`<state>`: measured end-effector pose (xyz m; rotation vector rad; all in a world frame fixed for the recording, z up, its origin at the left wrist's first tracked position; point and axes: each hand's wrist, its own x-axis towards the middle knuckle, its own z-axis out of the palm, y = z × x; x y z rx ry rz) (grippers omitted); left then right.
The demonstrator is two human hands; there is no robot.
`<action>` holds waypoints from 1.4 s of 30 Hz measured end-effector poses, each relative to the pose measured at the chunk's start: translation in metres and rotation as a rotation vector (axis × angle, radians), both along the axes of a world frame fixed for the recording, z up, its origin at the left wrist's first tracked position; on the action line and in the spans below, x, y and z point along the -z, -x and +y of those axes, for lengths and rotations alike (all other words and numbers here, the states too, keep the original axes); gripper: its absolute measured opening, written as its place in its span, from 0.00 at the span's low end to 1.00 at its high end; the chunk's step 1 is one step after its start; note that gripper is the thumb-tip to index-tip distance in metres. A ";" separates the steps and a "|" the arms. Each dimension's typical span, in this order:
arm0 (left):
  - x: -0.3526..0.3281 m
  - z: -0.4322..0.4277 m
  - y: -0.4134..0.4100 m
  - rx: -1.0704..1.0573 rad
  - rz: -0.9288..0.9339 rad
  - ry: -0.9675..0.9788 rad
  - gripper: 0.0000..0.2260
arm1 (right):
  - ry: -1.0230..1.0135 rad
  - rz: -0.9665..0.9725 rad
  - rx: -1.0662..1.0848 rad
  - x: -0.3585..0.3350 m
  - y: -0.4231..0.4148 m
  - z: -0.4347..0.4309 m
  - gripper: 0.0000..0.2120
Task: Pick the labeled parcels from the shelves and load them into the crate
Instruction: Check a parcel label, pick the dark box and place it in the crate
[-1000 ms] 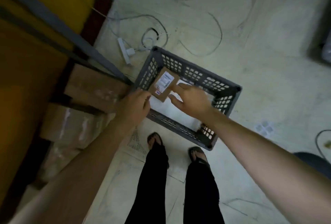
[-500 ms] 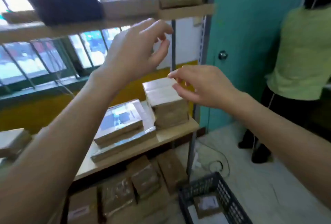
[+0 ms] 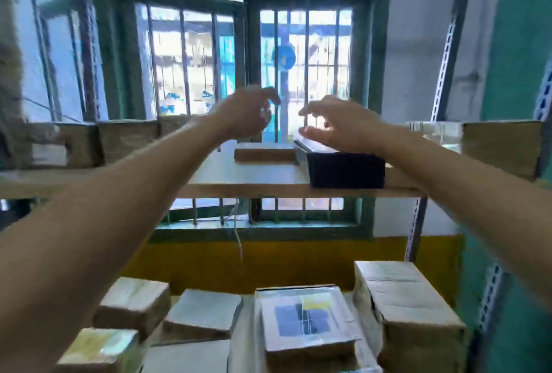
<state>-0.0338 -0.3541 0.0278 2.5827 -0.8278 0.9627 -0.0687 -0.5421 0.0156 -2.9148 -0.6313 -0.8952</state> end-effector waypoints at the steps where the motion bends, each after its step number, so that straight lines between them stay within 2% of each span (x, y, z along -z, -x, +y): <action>1: 0.004 0.010 -0.016 -0.015 0.036 -0.036 0.16 | -0.001 0.094 0.013 -0.003 -0.016 0.009 0.25; 3: 0.012 0.026 -0.047 -0.030 0.118 -0.115 0.19 | 0.035 0.287 0.080 -0.006 -0.045 0.024 0.29; 6: 0.020 0.042 -0.090 -0.031 0.213 -0.188 0.23 | 0.117 0.457 0.163 -0.009 -0.078 0.040 0.27; 10: 0.028 0.054 -0.142 -0.038 0.305 -0.266 0.28 | 0.189 0.486 0.257 -0.020 -0.118 0.057 0.26; 15: 0.053 0.059 -0.182 -0.026 0.450 -0.333 0.26 | 0.331 0.554 0.425 -0.026 -0.162 0.080 0.29; 19: 0.049 0.065 -0.188 0.053 0.476 -0.219 0.18 | 0.410 0.653 0.512 -0.023 -0.178 0.082 0.29; 22: 0.038 0.069 -0.183 0.188 0.365 0.034 0.05 | 0.427 0.732 0.515 -0.018 -0.181 0.082 0.25; 24: 0.038 0.076 -0.184 0.220 0.384 0.141 0.04 | 0.362 0.747 0.474 -0.017 -0.180 0.084 0.25; 27: 0.040 0.078 -0.187 0.005 0.519 -0.019 0.22 | 0.292 0.720 0.441 -0.019 -0.180 0.084 0.24; 28: 0.041 0.077 -0.187 -0.047 0.580 -0.036 0.25 | 0.277 0.715 0.429 -0.019 -0.181 0.083 0.23; 31: 0.040 0.071 -0.188 -0.098 0.697 -0.029 0.27 | 0.227 0.716 0.390 -0.019 -0.182 0.079 0.20; 35: 0.036 0.072 -0.193 -0.125 0.748 0.015 0.29 | 0.218 0.674 0.385 -0.020 -0.176 0.082 0.19; 38: 0.035 0.069 -0.190 -0.179 0.748 0.056 0.36 | 0.170 0.685 0.368 -0.030 -0.169 0.091 0.18; 40: 0.035 0.066 -0.187 -0.188 0.726 0.122 0.41 | 0.045 0.762 0.339 -0.034 -0.162 0.100 0.22; 42: 0.035 0.066 -0.183 -0.204 0.703 0.160 0.40 | -0.075 0.842 0.325 -0.032 -0.153 0.112 0.27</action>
